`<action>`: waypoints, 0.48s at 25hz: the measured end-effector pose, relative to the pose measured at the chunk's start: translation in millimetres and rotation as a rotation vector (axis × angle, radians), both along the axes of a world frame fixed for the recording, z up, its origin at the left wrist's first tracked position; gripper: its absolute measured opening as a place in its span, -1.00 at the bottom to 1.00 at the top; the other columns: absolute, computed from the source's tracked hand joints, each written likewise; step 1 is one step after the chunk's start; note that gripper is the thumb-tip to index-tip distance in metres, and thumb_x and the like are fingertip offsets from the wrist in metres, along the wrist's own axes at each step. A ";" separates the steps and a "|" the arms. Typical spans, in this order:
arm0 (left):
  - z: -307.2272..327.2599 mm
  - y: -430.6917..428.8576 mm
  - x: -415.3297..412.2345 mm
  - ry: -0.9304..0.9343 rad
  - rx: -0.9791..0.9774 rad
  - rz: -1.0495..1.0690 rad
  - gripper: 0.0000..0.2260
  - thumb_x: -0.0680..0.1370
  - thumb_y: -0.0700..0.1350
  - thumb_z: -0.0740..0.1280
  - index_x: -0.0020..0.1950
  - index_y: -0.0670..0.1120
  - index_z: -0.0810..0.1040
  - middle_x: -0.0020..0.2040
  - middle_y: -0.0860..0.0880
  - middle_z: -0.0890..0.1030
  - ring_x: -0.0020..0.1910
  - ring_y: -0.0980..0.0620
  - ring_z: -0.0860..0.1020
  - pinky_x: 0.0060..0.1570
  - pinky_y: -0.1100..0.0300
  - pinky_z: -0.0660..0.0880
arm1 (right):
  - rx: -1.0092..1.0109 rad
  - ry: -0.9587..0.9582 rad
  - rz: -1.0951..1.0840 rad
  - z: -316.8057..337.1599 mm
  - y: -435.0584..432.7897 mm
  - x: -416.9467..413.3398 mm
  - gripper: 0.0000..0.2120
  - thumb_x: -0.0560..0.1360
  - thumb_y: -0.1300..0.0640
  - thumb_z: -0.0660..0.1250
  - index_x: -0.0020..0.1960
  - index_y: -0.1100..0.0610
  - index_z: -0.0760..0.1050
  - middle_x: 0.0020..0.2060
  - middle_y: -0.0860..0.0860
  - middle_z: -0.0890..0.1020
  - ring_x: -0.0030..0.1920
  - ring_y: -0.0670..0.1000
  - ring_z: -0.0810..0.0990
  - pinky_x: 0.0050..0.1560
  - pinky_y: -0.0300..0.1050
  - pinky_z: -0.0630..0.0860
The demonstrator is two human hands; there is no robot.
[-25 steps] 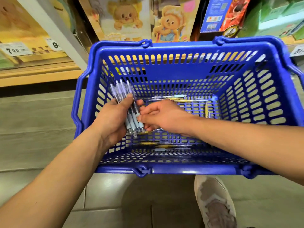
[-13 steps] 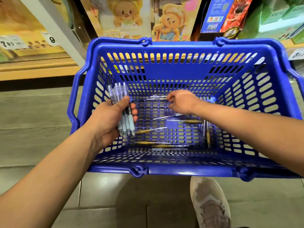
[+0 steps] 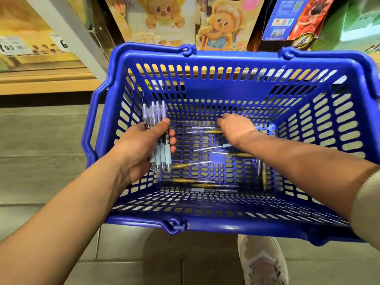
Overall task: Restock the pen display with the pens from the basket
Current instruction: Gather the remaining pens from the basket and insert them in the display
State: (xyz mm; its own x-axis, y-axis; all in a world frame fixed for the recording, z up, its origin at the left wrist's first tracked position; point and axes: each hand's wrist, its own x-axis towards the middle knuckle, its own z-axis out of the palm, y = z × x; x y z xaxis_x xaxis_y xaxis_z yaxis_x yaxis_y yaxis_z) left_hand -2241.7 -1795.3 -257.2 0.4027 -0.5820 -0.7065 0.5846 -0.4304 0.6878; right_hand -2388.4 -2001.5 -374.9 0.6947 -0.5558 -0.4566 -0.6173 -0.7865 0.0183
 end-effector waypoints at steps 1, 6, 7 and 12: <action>0.2 0.0 -0.6 0.000 -0.007 -0.010 -0.81 0.60 -0.06 0.41 0.11 -0.15 0.55 -0.19 -0.07 0.65 -0.29 0.02 0.63 -0.26 0.13 0.62 | 0.011 -0.004 0.006 -0.2 -0.2 -1.4 -0.63 0.57 0.36 0.28 0.34 0.14 0.47 0.17 0.10 0.52 0.18 0.20 0.56 0.00 0.10 0.54; 0.8 2.7 -4.4 -0.059 0.001 -0.028 -0.83 0.57 -0.06 0.45 -0.01 -0.15 0.58 -0.26 -0.06 0.61 -0.34 0.03 0.59 -0.29 0.16 0.61 | 0.144 -0.066 -0.035 11.5 2.3 -8.5 -0.84 0.62 0.16 0.33 0.20 0.10 0.51 0.03 0.04 0.52 0.05 0.15 0.60 -0.12 -0.06 0.43; 1.3 2.0 -5.5 -0.071 0.003 -0.012 -0.84 0.58 -0.07 0.45 -0.02 -0.15 0.58 -0.28 -0.05 0.61 -0.35 0.03 0.59 -0.30 0.16 0.61 | 0.196 -0.112 -0.094 19.3 2.6 -7.8 -0.85 0.62 0.09 0.34 0.17 0.08 0.54 0.03 0.01 0.55 0.04 0.11 0.61 -0.10 -0.09 0.45; 3.0 -7.1 -9.8 -0.123 0.014 0.117 -0.84 0.61 -0.08 0.41 0.03 -0.17 0.54 -0.38 0.01 0.60 -0.42 0.08 0.58 -0.34 0.18 0.60 | 0.868 -0.521 -0.505 69.8 35.6 -8.5 -0.84 0.53 -0.07 0.45 0.06 -0.05 0.67 -0.01 -0.19 0.68 -0.01 -0.20 0.62 0.03 -0.28 0.52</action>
